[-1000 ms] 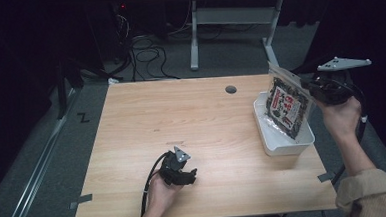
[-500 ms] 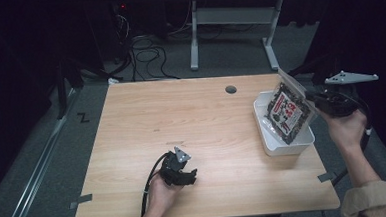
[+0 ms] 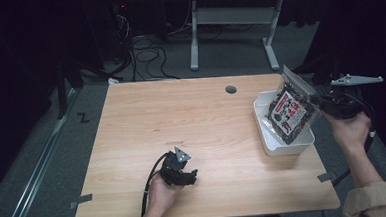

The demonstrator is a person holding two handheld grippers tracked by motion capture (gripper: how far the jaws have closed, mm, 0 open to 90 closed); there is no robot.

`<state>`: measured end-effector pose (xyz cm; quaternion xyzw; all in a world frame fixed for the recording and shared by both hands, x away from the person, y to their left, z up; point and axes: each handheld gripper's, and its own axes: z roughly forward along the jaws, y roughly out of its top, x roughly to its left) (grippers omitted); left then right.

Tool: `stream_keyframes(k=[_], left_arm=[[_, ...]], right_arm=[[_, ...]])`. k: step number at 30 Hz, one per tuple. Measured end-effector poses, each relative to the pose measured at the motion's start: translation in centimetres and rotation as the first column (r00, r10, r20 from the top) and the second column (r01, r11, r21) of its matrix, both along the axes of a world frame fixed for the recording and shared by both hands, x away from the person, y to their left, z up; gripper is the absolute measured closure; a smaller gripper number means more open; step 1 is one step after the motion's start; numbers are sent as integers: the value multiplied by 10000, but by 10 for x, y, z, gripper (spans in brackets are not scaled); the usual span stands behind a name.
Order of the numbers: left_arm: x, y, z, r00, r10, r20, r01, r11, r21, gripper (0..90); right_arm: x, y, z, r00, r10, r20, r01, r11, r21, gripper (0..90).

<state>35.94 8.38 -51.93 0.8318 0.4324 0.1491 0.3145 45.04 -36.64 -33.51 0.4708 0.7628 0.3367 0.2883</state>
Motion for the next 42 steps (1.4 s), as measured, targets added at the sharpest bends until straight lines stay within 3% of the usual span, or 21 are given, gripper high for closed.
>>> stream_keyframes(k=[6, 17, 31, 42], left_arm=[[0, 0, 0, 10000, 5, -18, -5, 10000, -8, 303], [0, 0, -1, 10000, 1, -90, -1, 10000, 24, 303], [0, -1, -1, 9999, -20, -103, 21, 10000, 39, 303], [0, 0, -1, 10000, 6, -86, -6, 10000, -6, 303]], right_arm=[[2, -6, -5, 9996, -272, -103, 273, 9996, 105, 777], [2, -15, -6, 9982, -602, -16, 603, 9980, 213, 553], [-2, -30, -6, 9962, -864, -87, 867, 9955, 380, 435], [-22, -39, 2, 9924, -1033, 665, 996, 9934, 573, 365]])
